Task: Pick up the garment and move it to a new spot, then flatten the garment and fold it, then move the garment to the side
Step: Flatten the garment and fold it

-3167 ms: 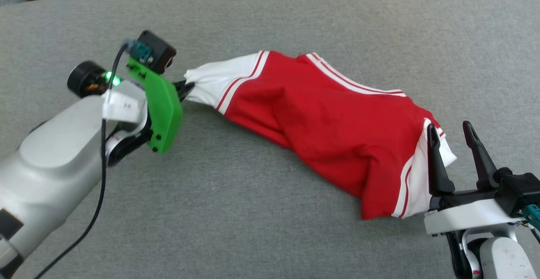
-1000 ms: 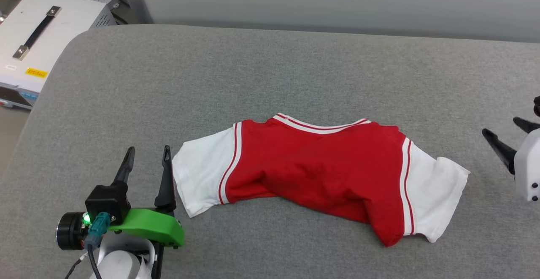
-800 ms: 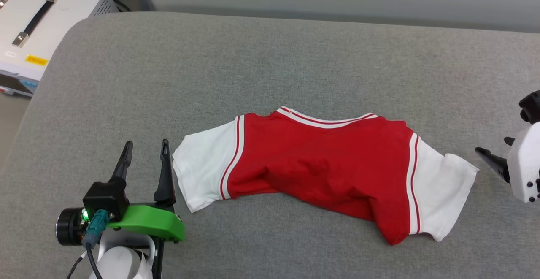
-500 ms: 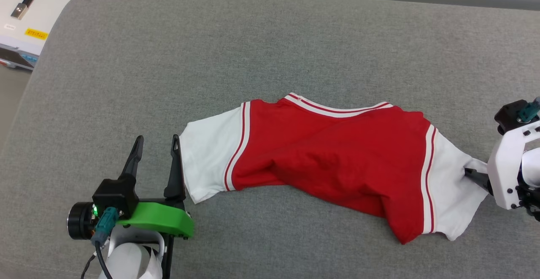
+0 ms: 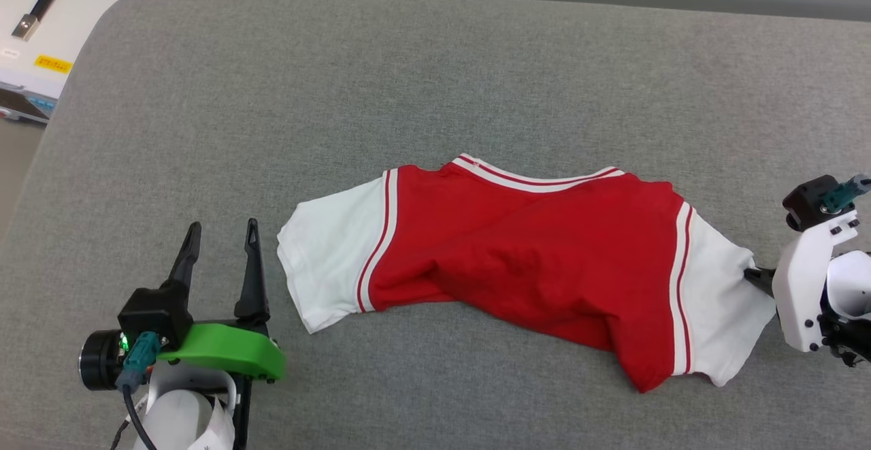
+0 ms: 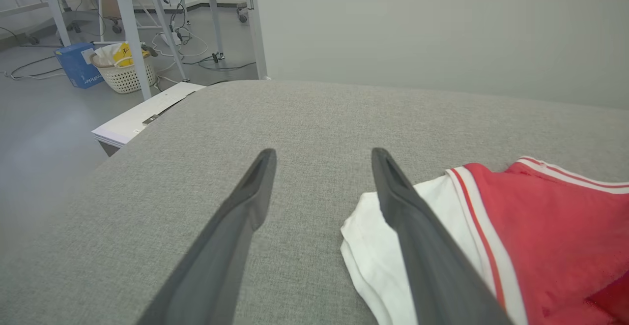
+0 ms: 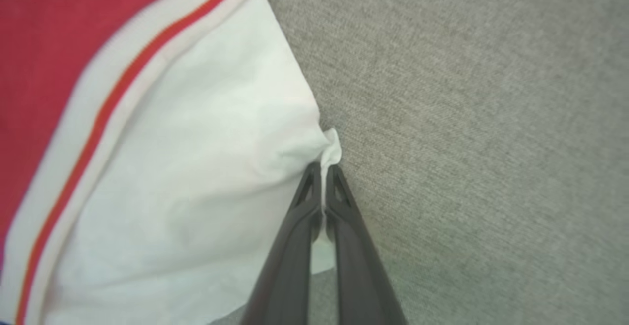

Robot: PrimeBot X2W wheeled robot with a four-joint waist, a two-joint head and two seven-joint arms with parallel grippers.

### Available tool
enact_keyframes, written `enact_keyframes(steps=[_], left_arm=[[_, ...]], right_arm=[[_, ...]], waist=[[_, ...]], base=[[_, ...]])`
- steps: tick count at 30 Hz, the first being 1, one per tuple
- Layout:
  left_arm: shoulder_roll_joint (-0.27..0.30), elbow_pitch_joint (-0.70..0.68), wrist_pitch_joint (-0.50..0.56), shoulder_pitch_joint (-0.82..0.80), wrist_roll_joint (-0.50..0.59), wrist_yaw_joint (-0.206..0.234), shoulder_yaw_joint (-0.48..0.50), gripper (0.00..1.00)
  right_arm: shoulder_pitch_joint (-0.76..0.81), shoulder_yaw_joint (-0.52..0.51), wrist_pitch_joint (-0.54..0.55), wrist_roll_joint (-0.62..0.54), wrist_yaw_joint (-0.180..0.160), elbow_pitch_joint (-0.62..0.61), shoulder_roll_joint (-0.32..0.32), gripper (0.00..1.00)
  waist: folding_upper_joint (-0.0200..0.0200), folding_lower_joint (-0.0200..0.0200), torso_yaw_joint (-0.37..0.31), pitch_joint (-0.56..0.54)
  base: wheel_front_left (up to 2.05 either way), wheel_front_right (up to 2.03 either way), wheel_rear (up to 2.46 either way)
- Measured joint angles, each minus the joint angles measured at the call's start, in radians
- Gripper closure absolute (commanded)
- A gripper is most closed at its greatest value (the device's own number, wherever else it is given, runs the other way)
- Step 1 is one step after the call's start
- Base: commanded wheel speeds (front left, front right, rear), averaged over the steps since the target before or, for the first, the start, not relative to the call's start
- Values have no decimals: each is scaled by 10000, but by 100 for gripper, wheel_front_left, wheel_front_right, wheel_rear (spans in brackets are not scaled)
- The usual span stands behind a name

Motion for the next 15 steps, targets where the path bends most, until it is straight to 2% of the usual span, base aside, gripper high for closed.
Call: enact_keyframes(steps=[4, 10, 15], left_arm=[[96, 178, -2, -114, 81, -297, 284, 0], [399, 397, -2, -591, 301, -708, 362, 0], [1011, 957, -2, -1583, 389, -1193, 31, 0]], right_arm=[[12, -23, -685, 113, 12, 247, -69, 100], [104, -443, -1333, 242, 10, 692, -673, 100], [282, -752, -1664, 236, 10, 980, -1005, 100]], waist=[[0, 0, -178, -291], [0, 0, -435, -643], [0, 0, -586, -707]], base=[[0, 0, 0], [0, 0, 0], [0, 0, 0]])
